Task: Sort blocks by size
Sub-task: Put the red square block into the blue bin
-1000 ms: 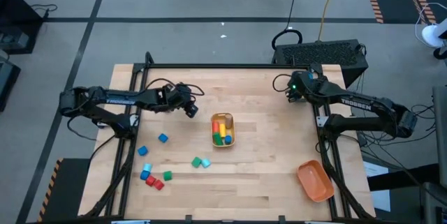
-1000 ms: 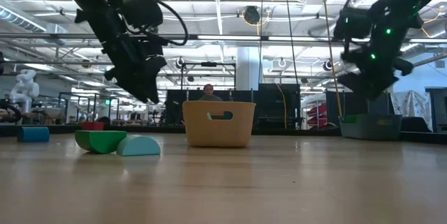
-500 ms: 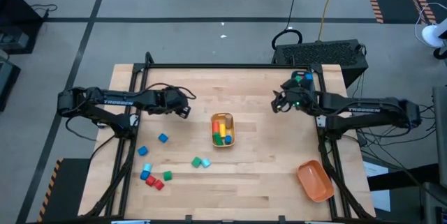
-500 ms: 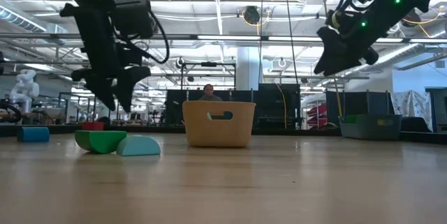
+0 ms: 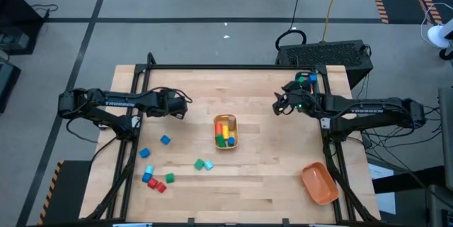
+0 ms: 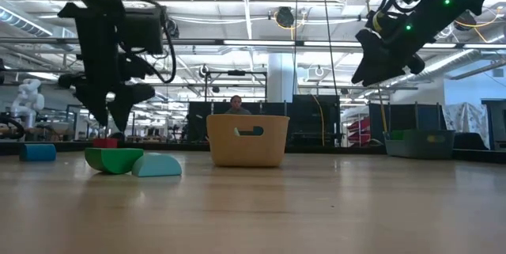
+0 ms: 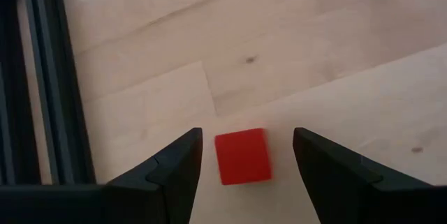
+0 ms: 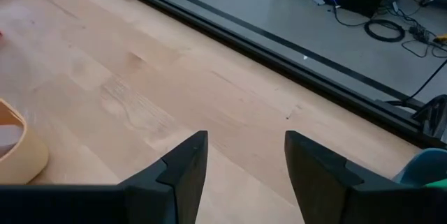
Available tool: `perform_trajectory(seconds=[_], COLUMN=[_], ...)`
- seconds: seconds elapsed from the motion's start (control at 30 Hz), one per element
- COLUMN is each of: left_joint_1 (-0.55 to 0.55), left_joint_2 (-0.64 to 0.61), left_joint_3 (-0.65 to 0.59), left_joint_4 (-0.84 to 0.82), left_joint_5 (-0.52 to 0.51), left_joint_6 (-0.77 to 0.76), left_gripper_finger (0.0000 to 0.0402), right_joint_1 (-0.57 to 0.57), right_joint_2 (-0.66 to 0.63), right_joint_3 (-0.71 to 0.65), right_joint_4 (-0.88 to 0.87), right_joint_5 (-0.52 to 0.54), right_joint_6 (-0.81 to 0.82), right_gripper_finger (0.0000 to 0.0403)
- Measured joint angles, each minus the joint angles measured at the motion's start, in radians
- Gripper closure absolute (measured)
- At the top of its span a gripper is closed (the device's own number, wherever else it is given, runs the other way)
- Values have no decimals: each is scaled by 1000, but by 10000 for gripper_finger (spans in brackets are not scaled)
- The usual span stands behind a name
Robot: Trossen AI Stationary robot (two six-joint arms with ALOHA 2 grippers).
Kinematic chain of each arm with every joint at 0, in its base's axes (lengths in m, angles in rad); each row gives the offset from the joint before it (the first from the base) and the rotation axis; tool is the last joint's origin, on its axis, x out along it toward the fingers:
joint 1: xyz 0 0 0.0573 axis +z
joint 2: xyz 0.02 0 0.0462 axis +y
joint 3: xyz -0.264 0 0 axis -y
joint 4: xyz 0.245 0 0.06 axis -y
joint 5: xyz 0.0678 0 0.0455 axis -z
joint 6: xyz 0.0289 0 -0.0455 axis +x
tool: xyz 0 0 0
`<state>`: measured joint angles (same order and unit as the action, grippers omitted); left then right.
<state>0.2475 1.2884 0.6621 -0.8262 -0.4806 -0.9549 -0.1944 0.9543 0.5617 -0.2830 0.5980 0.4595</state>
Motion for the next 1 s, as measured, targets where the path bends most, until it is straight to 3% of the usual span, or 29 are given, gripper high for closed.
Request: perform_trajectory(seconds=[0.27, 0.5, 1.0], left_joint_1=[26, 28, 41], left_joint_2=[0, 1, 82], left_joint_3=[-64, -104, -106], left_joint_4=[55, 230, 226], left_joint_5=[-4, 76, 143], left_joint_6=[18, 89, 105], left_gripper_finger=[175, 175, 176], right_joint_1=[0, 0, 0], right_joint_2=[0, 0, 0], right_joint_3=[0, 0, 0], right_joint_4=[22, 23, 24], right_joint_5=[-26, -28, -28], right_joint_6=[0, 0, 0], right_gripper_finger=[227, 227, 227])
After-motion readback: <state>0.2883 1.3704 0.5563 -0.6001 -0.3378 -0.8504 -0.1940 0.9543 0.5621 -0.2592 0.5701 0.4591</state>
